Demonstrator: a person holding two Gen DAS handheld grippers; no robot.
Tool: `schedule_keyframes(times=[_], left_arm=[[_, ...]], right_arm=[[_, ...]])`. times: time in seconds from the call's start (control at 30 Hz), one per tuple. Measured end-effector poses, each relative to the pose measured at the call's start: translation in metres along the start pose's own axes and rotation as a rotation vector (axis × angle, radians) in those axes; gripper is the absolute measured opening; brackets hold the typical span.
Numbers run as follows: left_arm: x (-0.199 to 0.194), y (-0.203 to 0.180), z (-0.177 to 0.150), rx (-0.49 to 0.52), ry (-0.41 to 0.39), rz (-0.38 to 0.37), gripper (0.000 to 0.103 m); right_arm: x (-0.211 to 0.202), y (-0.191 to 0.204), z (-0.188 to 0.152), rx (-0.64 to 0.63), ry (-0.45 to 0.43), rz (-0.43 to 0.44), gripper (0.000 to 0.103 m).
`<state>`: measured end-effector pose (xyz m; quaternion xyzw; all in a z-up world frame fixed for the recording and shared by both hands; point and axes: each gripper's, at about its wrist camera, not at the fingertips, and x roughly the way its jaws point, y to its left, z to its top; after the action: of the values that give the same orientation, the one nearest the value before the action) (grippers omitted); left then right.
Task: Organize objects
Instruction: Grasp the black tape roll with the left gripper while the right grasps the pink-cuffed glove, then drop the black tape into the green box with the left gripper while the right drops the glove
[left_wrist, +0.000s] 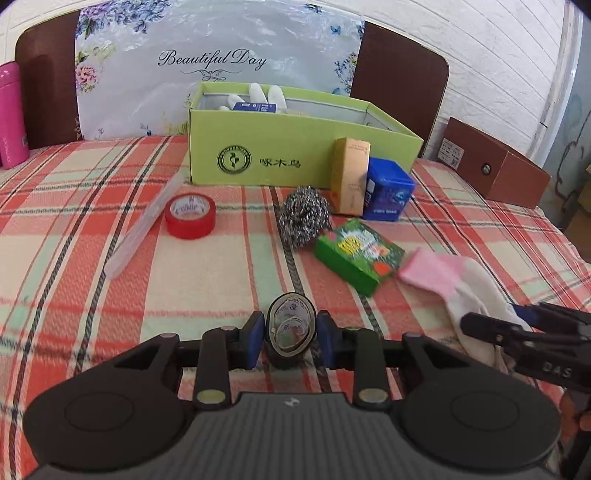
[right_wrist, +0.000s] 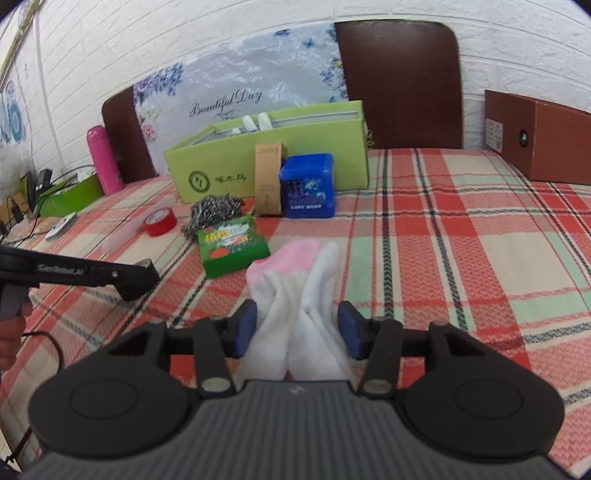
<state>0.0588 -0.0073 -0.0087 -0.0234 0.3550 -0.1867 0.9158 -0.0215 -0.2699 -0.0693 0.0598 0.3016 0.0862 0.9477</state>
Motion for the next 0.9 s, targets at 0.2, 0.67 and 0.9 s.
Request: schedule_keyframes(times=[0.2,0.67,0.9], left_arm=[[0.004,0.001,-0.001,-0.002,0.02,-0.02,0.035],[0.005,0.001,-0.002,-0.012,0.006,-0.03,0.033],[-0.007,-0.003,0.008,-0.028,-0.022,-0.098,0.032]], right_arm=[[-0.006,0.003,-0.006,-0.02,0.008,-0.028,0.048],[-0.009,0.016,-0.012,-0.096,-0.004,-0.065,0.018],[-0.02,0.015,0.005,-0.029,-0.064,0.034,0.014]])
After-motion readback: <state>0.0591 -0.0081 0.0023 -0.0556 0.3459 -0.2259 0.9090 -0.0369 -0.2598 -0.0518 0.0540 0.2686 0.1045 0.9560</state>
